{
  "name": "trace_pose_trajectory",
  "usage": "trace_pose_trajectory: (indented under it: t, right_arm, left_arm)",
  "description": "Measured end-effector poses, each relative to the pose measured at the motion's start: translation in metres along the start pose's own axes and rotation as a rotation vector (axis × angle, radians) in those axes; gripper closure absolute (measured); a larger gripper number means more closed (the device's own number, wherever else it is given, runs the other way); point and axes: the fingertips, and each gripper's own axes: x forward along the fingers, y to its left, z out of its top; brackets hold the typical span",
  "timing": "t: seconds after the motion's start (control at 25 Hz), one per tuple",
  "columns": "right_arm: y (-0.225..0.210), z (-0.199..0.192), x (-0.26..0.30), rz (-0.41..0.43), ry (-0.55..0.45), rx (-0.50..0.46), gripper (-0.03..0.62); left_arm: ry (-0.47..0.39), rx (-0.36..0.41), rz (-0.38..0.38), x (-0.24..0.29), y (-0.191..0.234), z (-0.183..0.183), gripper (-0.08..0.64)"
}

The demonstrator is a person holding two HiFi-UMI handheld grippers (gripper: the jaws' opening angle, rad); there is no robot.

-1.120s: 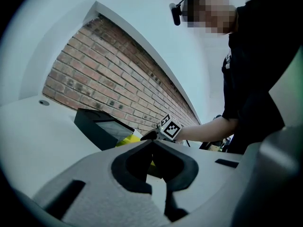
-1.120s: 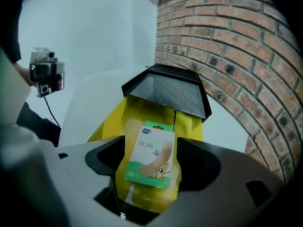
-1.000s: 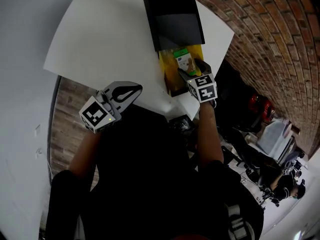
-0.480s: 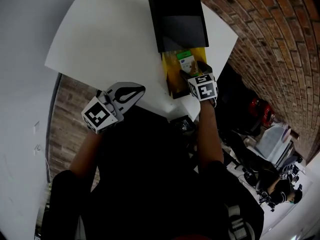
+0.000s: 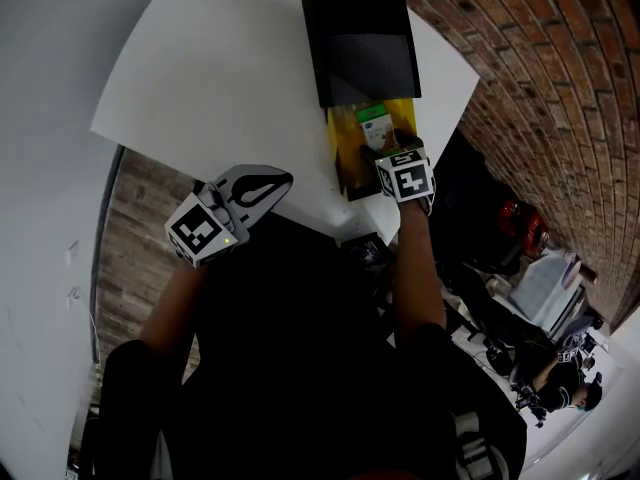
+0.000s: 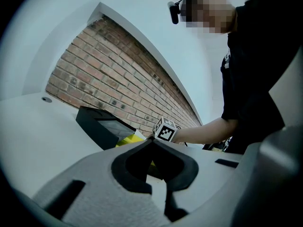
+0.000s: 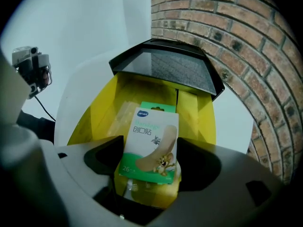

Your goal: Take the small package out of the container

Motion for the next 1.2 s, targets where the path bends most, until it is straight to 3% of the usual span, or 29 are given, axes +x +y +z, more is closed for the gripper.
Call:
trace_pose_trajectory:
  t: [0.36,0.52,0.64,0.92,1.2]
  right_arm:
    - [-0.002,0.001,0.000,-0.005,0.005,0.008,0.247]
    - [-0.002,0.001,-0.002,-0.011,-0.010,0.033,0.249]
    - [-0.002,0.002,-0.008,-0.022,-0.028,0.048,0.252]
    - [0.007,0.021,-0.039,-0.081,-0.117,0.077,0.252]
    - [0.033,0.060,-0.092,-0.134,-0.254,0.152,0.252]
  left_arm:
    - [-0.003,0.038,-0.008,0.001,0.004,-0.001,0.545]
    - [0.005,-0.011,0.008,0.001,0.004,0.004,0.545]
    - [-0.010,0.033,-0.016,0.000,0.004,0.002,0.545]
    - [-0.008,0.017,-0.043,-0.014,0.007,0.019,0.545]
    - [-0.030,0.122,-0.120,-0.046,0.017,0.050,0.545]
